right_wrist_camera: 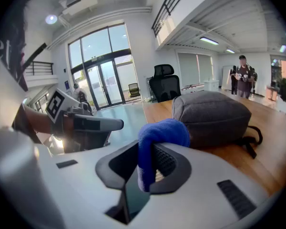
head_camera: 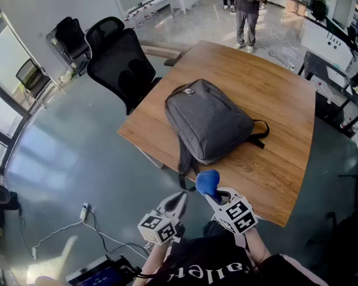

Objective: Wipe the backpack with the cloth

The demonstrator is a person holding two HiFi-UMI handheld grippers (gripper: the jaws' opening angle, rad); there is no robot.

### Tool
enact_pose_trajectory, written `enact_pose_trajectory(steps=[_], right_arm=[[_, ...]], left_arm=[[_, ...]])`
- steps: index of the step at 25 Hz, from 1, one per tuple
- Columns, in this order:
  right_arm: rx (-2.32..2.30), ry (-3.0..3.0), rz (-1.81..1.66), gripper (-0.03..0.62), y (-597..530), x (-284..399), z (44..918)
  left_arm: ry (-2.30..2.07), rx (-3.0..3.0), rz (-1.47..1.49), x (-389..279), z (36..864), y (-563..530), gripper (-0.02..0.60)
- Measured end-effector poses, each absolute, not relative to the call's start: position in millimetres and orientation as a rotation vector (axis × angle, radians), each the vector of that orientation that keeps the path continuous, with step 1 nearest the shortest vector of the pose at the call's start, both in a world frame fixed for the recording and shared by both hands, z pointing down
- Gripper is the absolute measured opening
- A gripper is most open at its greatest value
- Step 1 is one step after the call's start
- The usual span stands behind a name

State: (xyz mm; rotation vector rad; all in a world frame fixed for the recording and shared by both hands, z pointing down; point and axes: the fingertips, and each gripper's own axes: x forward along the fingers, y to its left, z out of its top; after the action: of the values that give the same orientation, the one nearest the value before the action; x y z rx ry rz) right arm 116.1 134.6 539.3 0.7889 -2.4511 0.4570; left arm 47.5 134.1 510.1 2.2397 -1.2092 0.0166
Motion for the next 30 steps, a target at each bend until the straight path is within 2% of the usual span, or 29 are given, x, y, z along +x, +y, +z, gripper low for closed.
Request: enact_pose_trajectory(steps=[7, 17, 30], right_arm=[[0.579, -2.432, 0.235, 0.069, 103.1, 115.4, 550.7], [0.501, -2.335, 0.178, 0.069, 49.5, 147.2, 584.1], [0.768, -2.263, 0.340, 0.069, -16.4, 235.9, 609.0]], left_arm=[[-1.291, 2.205, -0.041, 58.0, 523.0, 118.6, 0.000], [-1.332, 2.174, -0.039, 76.3, 528.4, 100.1, 0.000], [-1.319, 2.184, -0.012, 96.7, 535.0, 74.6, 0.000]])
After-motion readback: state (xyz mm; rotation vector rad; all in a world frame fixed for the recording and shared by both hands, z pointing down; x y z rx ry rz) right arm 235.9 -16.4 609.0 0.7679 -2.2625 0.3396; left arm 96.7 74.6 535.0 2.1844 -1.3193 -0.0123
